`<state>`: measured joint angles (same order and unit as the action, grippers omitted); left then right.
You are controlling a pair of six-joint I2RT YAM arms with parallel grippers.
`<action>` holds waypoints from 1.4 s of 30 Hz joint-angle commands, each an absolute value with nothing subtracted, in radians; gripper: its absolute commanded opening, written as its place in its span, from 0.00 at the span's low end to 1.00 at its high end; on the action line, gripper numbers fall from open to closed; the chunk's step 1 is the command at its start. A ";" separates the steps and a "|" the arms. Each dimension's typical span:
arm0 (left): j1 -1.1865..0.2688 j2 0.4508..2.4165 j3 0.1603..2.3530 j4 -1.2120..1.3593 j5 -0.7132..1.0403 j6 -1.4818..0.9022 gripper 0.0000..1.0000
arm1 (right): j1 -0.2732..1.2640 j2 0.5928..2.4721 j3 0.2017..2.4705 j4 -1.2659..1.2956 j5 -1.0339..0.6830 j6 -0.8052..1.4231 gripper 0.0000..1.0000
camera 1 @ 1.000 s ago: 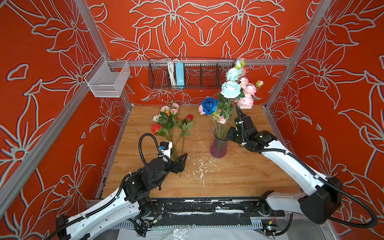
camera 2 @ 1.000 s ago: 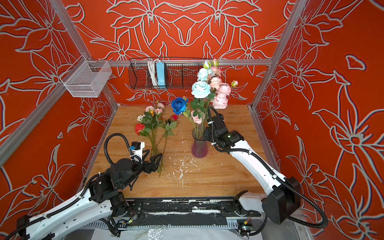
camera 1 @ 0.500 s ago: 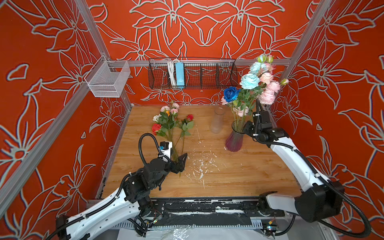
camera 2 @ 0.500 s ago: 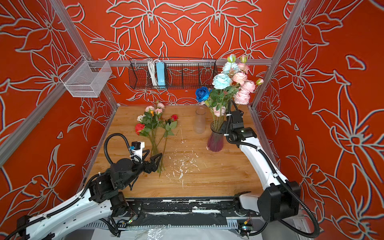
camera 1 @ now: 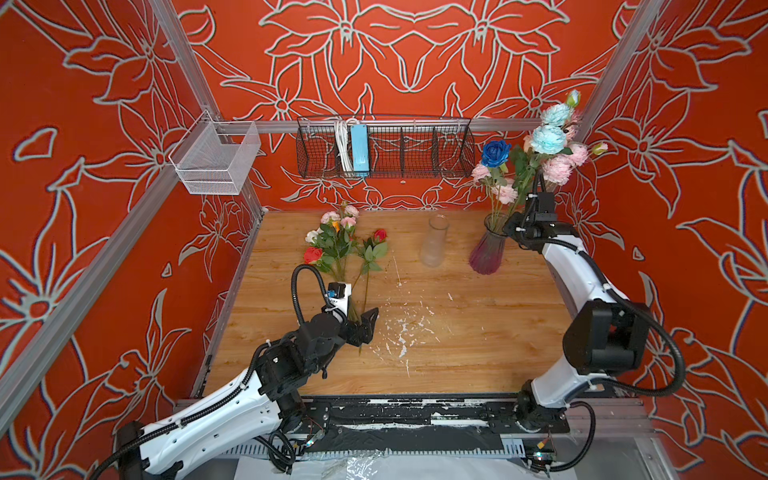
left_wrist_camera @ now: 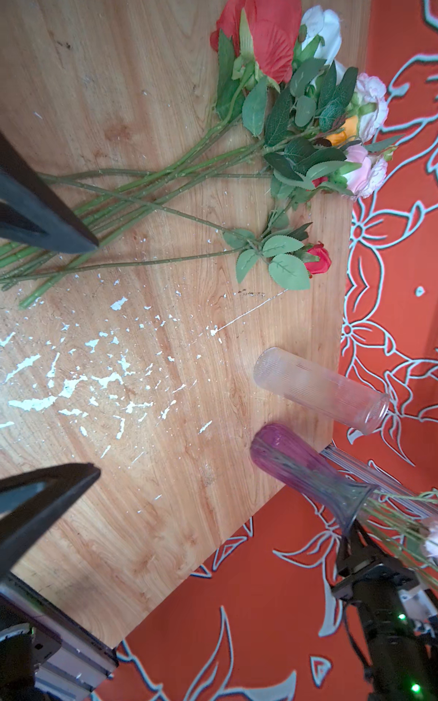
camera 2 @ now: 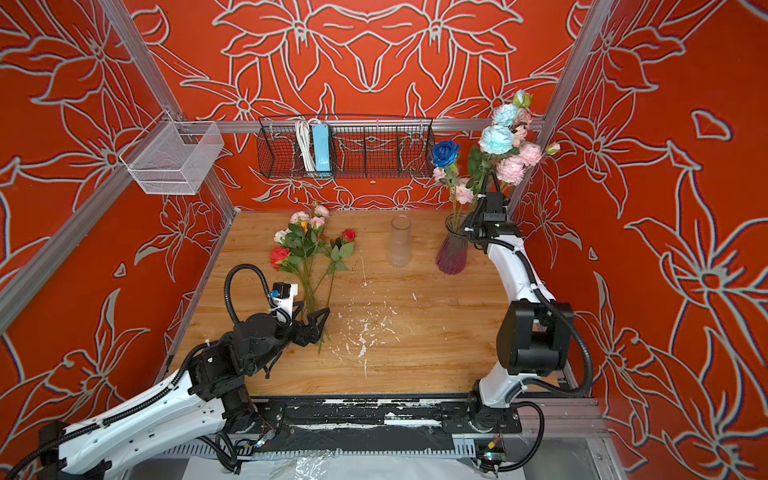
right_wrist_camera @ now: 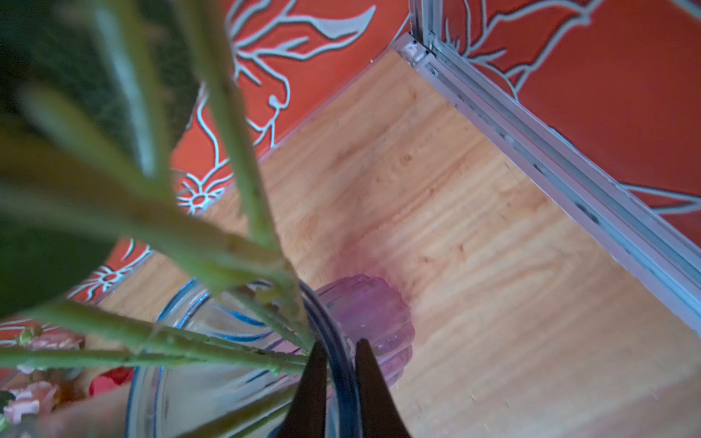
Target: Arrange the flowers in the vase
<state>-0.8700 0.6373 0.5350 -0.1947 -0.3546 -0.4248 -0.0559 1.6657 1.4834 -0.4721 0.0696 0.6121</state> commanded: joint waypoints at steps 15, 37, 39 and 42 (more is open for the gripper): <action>-0.871 0.741 0.659 -0.205 -0.379 -0.409 0.86 | -0.136 1.963 1.774 -0.590 0.127 0.499 0.00; -0.871 0.769 0.716 -0.228 -0.366 -0.391 0.87 | -0.146 1.775 1.663 -0.551 0.047 0.521 0.54; -0.871 0.761 0.716 -0.231 -0.368 -0.390 0.87 | -0.146 1.756 1.653 -0.544 0.046 0.519 0.55; -0.870 0.749 0.716 -0.240 -0.368 -0.391 0.87 | -0.147 1.740 1.651 -0.557 0.045 0.516 0.55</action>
